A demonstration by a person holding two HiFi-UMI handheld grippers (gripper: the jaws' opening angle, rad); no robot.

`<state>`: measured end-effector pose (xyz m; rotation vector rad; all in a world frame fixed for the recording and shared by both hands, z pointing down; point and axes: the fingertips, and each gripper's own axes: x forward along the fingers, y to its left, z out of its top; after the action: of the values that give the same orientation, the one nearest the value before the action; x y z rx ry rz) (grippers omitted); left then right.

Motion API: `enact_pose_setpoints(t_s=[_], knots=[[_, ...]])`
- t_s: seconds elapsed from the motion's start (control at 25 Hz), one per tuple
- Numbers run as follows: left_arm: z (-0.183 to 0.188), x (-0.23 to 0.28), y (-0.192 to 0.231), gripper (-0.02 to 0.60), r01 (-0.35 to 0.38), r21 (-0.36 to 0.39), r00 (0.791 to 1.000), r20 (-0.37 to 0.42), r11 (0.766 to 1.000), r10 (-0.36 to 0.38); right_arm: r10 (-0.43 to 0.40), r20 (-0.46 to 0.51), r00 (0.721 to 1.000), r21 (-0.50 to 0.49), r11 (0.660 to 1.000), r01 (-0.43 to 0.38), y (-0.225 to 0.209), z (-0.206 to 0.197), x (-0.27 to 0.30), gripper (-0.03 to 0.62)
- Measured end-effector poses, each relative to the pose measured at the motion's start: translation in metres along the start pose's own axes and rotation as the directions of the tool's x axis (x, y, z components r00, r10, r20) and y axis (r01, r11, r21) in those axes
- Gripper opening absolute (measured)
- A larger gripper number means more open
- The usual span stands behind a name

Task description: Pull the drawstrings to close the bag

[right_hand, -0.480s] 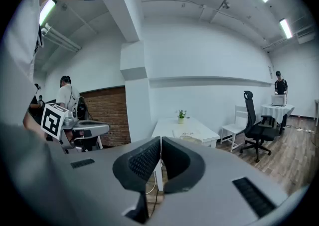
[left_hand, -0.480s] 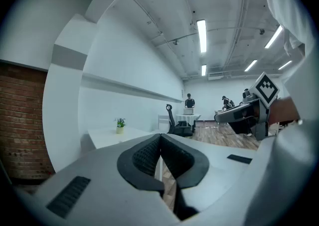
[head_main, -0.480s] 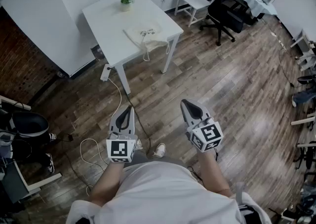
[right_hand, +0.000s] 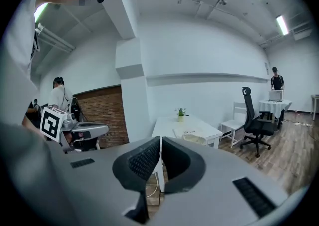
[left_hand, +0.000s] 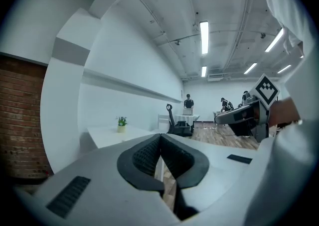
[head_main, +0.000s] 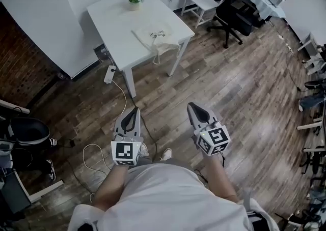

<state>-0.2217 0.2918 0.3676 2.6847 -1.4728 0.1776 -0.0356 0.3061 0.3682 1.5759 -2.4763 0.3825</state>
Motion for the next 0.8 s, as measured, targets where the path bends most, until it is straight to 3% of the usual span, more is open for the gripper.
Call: enact_pose_setpoints(t_s=[0.28, 0.48, 0.68, 0.8], knots=[[-0.041, 0.015, 0.046, 0.017, 0.017, -0.065, 0.999, -0.036, 0.998, -0.019, -0.133, -0.012, 0.991, -0.053, 0.99, 0.132, -0.007, 0.0, 0.013, 0.038], [-0.043, 0.049, 0.037, 0.017, 0.086, -0.058, 0.994, -0.06, 0.995, -0.089, -0.218, -0.008, 0.976, -0.017, 0.976, 0.218, -0.047, 0.002, 0.011, 0.038], [-0.052, 0.105, 0.024, 0.017, 0.095, -0.047, 0.991, -0.091, 0.994, -0.099, -0.202, -0.021, 0.979, 0.029, 0.979, 0.203, -0.102, -0.014, 0.043, 0.038], [-0.054, 0.148, 0.025, 0.017, 0.063, -0.04, 0.991, -0.113, 0.997, -0.067, -0.164, -0.022, 0.986, 0.046, 0.985, 0.165, -0.145, -0.012, 0.077, 0.038]])
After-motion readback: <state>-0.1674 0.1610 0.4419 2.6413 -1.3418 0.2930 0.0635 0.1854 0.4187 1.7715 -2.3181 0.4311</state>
